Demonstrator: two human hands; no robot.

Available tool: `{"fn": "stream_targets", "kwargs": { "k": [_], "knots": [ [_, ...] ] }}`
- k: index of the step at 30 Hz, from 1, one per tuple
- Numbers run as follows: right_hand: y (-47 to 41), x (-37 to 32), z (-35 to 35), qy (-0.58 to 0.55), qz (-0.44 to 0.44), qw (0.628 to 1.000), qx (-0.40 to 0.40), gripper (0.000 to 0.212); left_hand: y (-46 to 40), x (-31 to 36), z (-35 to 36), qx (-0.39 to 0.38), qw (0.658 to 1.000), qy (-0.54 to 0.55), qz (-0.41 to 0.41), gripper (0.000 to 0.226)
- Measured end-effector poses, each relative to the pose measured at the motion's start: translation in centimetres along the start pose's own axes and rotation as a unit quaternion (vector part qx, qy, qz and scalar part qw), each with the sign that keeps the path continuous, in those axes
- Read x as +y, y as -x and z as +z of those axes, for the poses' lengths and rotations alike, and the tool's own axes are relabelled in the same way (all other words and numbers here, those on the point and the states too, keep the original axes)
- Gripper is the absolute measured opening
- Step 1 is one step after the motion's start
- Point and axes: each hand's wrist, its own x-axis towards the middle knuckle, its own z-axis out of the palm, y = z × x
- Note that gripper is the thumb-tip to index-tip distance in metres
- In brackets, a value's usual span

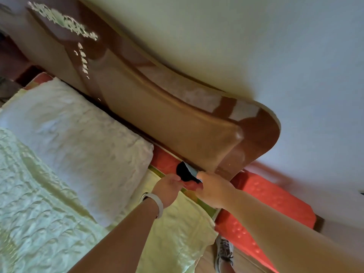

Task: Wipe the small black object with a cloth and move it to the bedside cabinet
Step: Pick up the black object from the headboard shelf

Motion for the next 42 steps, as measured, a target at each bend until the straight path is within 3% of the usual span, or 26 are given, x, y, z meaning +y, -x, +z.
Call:
{"fn": "stream_targets", "kwargs": {
  "k": [4, 10, 16, 18, 21, 27, 34, 39, 42],
  "knots": [
    [-3.5, 2.4, 3.7, 0.005, 0.002, 1.0, 0.016, 0.059, -5.6, -3.2, 2.4, 0.013, 0.989, 0.118, -0.085, 0.016],
    [-6.7, 5.2, 8.3, 0.145, 0.003, 0.989, -0.015, 0.054, -12.1, -6.9, 6.0, 0.032, 0.97, 0.202, -0.131, 0.03],
    [-10.7, 7.2, 11.1, 0.068, 0.033, 0.997, 0.006, 0.059, -17.3, -8.0, 8.9, 0.067, 0.976, 0.194, -0.072, 0.029],
    [-11.4, 7.4, 11.6, 0.046, 0.035, 0.998, 0.006, 0.07, -18.2, -8.6, 9.6, 0.1, 0.975, 0.186, -0.064, 0.027],
    [-12.4, 7.7, 12.5, 0.089, 0.004, 0.995, 0.05, 0.069, -19.2, -9.2, 10.1, 0.149, 0.97, 0.181, -0.064, 0.022],
    [-15.7, 7.8, 14.6, 0.058, -0.02, 0.992, 0.106, 0.078, -21.1, -9.1, 10.6, 0.148, 0.967, 0.195, -0.064, 0.019],
    [-16.5, 7.8, 14.8, 0.022, 0.019, 0.992, 0.124, 0.023, -22.2, -9.6, 10.8, 0.096, 0.969, 0.224, -0.04, 0.01],
    [-14.9, 7.6, 13.3, 0.002, 0.012, 0.99, 0.142, 0.013, -21.1, -10.0, 10.7, 0.044, 0.948, 0.302, -0.086, 0.016],
    [-13.3, 6.2, 12.1, -0.071, 0.029, 0.989, 0.129, 0.008, -19.3, -10.0, 9.5, 0.034, 0.928, 0.354, -0.113, 0.014]
  ]
}}
